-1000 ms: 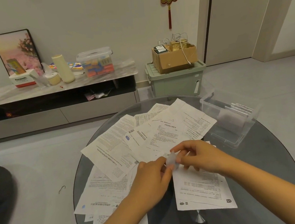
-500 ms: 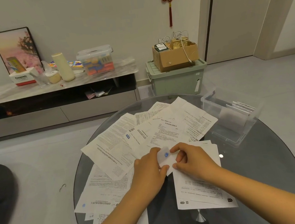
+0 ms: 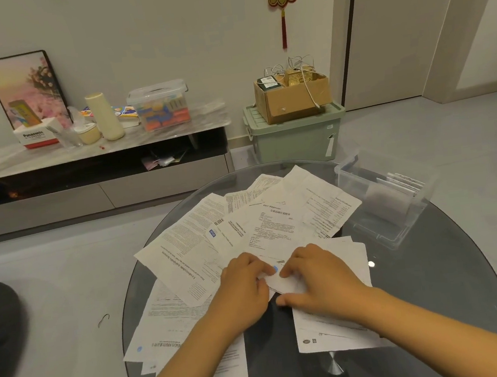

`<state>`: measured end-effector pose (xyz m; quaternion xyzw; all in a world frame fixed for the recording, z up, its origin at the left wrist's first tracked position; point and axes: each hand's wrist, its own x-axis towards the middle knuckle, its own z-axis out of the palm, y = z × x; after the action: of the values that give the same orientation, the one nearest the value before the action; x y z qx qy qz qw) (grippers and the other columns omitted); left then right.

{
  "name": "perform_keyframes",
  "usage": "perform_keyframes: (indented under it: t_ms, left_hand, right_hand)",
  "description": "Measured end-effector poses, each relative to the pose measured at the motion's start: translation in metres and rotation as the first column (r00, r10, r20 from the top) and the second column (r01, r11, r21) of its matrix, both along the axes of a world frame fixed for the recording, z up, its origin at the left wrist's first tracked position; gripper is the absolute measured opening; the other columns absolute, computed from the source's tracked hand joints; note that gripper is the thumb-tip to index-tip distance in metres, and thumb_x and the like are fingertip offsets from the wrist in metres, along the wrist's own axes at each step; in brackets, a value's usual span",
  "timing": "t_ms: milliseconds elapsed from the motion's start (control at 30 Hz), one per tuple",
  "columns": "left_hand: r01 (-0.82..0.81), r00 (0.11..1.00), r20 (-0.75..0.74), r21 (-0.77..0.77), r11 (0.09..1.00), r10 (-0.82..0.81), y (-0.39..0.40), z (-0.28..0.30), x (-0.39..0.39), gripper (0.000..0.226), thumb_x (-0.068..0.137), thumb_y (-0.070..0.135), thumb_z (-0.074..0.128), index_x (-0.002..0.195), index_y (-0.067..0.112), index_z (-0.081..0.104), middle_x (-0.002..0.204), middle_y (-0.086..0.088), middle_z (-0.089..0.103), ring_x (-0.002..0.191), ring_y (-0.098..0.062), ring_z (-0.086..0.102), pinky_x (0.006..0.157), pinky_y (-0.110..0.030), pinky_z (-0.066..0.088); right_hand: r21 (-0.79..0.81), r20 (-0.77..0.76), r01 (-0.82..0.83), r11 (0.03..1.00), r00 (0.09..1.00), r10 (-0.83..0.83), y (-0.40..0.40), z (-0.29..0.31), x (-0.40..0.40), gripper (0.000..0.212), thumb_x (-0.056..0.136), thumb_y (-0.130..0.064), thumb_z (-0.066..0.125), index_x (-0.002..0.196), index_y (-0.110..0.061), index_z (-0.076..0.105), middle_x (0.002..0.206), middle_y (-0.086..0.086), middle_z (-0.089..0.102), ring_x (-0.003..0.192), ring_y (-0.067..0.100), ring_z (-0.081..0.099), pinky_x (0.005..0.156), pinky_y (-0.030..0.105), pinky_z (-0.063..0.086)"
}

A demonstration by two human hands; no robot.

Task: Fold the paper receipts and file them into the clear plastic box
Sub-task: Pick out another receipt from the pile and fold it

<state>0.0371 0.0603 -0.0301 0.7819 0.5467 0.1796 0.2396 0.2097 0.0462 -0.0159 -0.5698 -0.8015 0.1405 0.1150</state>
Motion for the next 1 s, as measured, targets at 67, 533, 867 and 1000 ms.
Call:
perform_keyframes:
  t_ms: [67,533,867,1000]
  left_hand:
    - [0.010,1.000,0.016,-0.061,0.998,-0.009,0.000,0.003,-0.002,0.030,0.087,0.015,0.049,0.109,0.030,0.063,0.108,0.014,0.046,0.107,-0.015,0.047,0.094,-0.027,0.042]
    - [-0.063,0.994,0.097,0.074,0.995,0.055,0.002,0.035,0.013,0.012,0.087,0.029,0.063,0.094,0.027,0.074,0.093,0.014,0.068,0.086,0.000,0.058,0.077,-0.015,0.043]
    - [-0.099,0.906,0.414,-0.001,0.995,0.090,0.019,0.071,0.059,0.007,0.084,0.021,0.069,0.087,0.022,0.076,0.077,0.017,0.068,0.072,0.005,0.062,0.062,-0.003,0.042]
    - [-0.042,0.918,0.397,0.049,0.998,0.020,0.035,0.083,0.088,0.009,0.085,0.020,0.068,0.088,0.020,0.076,0.079,0.011,0.069,0.074,-0.002,0.061,0.062,-0.006,0.040]
  right_hand:
    - [0.006,0.034,-0.011,1.000,0.999,0.011,-0.001,0.002,0.000,0.048,0.078,-0.057,0.062,0.117,-0.029,0.057,0.116,-0.010,0.053,0.109,0.011,0.044,0.085,0.023,0.035]
    - [0.180,-0.097,0.051,0.982,0.995,-0.034,-0.002,0.025,0.020,0.025,0.095,-0.037,0.044,0.106,-0.028,0.065,0.099,-0.010,0.065,0.093,0.009,0.053,0.079,0.027,0.045]
    - [0.225,-0.277,0.221,0.949,0.948,-0.156,0.006,0.056,0.060,0.011,0.089,-0.033,0.059,0.094,-0.031,0.068,0.081,-0.017,0.058,0.079,0.000,0.045,0.070,0.021,0.039]
    - [0.225,-0.288,0.315,0.922,0.925,-0.246,0.013,0.067,0.083,0.008,0.086,-0.034,0.062,0.086,-0.031,0.069,0.076,-0.016,0.059,0.080,0.005,0.047,0.069,0.025,0.042]
